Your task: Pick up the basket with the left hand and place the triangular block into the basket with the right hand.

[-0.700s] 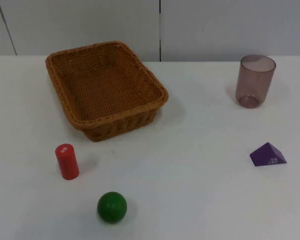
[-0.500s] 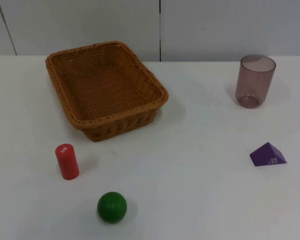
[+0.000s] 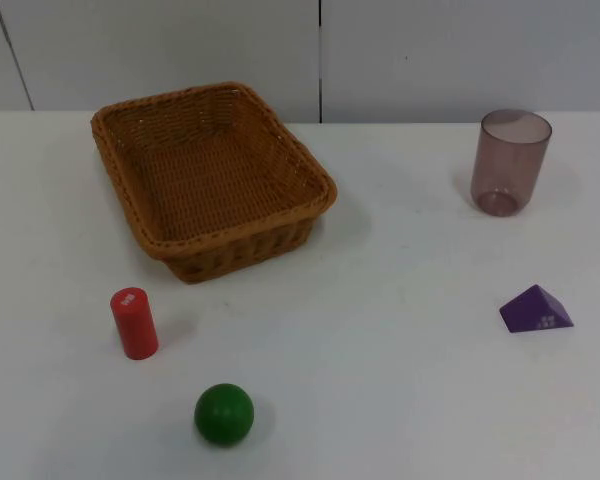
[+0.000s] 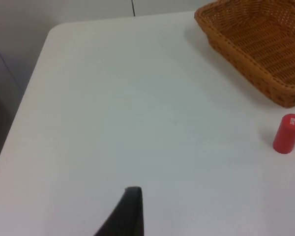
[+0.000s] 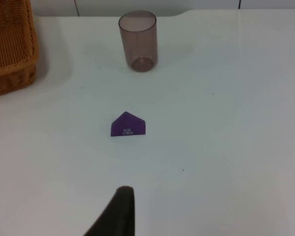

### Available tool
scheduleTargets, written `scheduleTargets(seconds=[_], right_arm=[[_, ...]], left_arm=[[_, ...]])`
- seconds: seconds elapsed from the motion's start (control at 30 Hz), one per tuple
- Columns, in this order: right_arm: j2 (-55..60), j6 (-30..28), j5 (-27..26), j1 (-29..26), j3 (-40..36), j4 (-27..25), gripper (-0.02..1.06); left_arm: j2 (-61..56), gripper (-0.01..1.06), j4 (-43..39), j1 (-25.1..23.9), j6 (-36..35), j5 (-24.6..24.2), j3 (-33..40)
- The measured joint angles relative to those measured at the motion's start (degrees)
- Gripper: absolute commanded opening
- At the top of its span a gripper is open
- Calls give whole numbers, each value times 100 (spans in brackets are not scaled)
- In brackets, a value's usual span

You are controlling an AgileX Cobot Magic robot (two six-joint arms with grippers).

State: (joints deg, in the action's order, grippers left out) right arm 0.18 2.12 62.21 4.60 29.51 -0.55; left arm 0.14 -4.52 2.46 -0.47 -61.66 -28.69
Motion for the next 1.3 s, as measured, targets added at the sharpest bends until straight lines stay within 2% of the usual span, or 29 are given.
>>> scheduleTargets(seconds=[0.3, 0.47, 0.6, 0.63, 0.73, 0.77, 0.9, 0.93, 1.03, 1.3], right_arm=[[0, 77, 0, 0, 12, 11, 105], [257, 240, -82, 0, 329, 55, 105], [1091, 303, -511, 0, 659, 157, 105], [1091, 303, -511, 0, 659, 157, 105], [1914, 303, -1163, 0, 787, 157, 105], [1914, 303, -1163, 0, 787, 157, 105], [2883, 312, -1958, 0, 800, 157, 105], [2883, 312, -1958, 0, 800, 157, 105], [3525, 315, -2548, 0, 814, 157, 105], [4506, 197, -2740, 0, 1544, 157, 105]], left_arm=[[0, 105, -44, 0, -97, 0, 0], [202, 105, -253, 0, -414, 164, -125], [1238, 105, -336, 0, -811, 1020, -436], [1238, 105, -336, 0, -811, 1020, -436], [2307, 105, -276, 0, -891, 1790, -605], [2307, 105, -276, 0, -891, 1790, -605], [3586, 105, -199, 0, -912, 2537, -888], [3586, 105, -199, 0, -912, 2537, -888], [4583, 105, -122, 0, -912, 2840, -1225], [6285, 105, -86, 0, -912, 3289, -1984]])
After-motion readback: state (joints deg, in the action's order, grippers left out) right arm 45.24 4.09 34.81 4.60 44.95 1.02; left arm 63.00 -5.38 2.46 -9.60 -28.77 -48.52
